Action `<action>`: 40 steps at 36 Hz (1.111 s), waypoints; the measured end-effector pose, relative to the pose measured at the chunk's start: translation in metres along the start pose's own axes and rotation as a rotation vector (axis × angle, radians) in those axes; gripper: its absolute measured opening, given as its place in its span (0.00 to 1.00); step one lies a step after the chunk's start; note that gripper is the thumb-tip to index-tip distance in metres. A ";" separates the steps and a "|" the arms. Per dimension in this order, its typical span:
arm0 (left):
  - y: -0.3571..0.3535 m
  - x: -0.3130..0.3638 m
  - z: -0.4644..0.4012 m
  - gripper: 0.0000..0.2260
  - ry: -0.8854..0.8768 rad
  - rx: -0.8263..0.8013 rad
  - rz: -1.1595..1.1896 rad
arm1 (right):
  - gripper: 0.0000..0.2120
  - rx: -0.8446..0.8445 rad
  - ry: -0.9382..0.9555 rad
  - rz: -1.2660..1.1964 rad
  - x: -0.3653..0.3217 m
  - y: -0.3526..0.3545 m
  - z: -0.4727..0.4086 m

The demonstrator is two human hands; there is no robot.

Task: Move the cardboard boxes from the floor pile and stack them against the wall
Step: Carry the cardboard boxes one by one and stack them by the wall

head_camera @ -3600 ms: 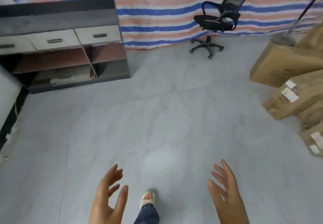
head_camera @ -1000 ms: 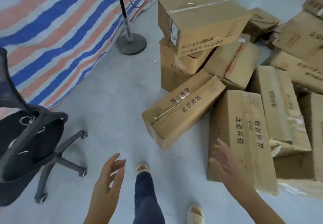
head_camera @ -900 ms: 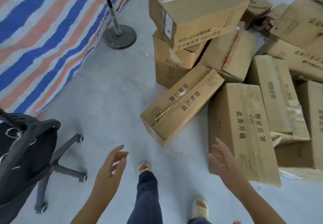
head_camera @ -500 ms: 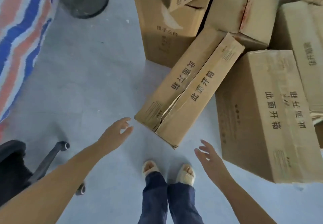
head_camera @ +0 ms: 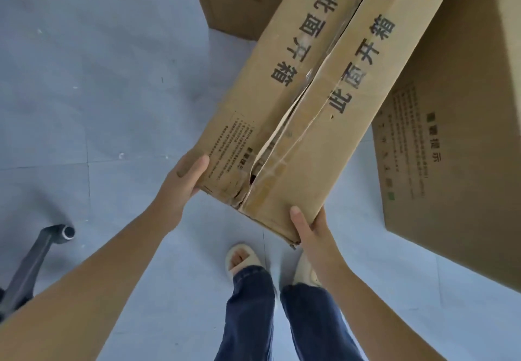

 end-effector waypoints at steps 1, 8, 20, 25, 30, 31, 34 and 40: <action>-0.005 0.002 0.004 0.13 -0.003 0.000 -0.008 | 0.44 -0.010 -0.031 -0.034 0.000 0.003 0.003; -0.051 0.035 0.068 0.08 -0.098 0.017 0.028 | 0.55 0.025 -0.048 -0.196 -0.024 0.050 0.063; -0.094 0.099 0.201 0.09 -0.002 0.225 0.168 | 0.22 0.220 -0.122 -0.333 -0.089 0.091 0.200; -0.095 0.111 0.268 0.04 0.010 0.282 0.187 | 0.17 0.175 -0.122 -0.255 -0.096 0.094 0.254; -0.093 0.105 0.327 0.05 0.028 0.349 0.274 | 0.18 0.075 -0.020 -0.073 -0.107 0.100 0.292; -0.095 0.103 0.336 0.05 0.024 0.363 0.300 | 0.17 0.050 0.008 -0.037 -0.109 0.104 0.296; -0.103 0.097 0.364 0.06 0.004 0.419 0.356 | 0.16 -0.033 0.080 0.058 -0.116 0.114 0.307; -0.130 0.073 0.422 0.05 -0.117 0.569 0.449 | 0.18 -0.182 0.149 0.151 -0.122 0.139 0.330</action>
Point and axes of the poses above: each hand's wrist, its own z-axis away from the middle knuckle, its own y-axis out of the back of the hand, x = y × z, the point moved 5 cm from there along -z, towards the middle knuckle, and after that the axes turned 15 degrees about z, right-handed, at the moved point
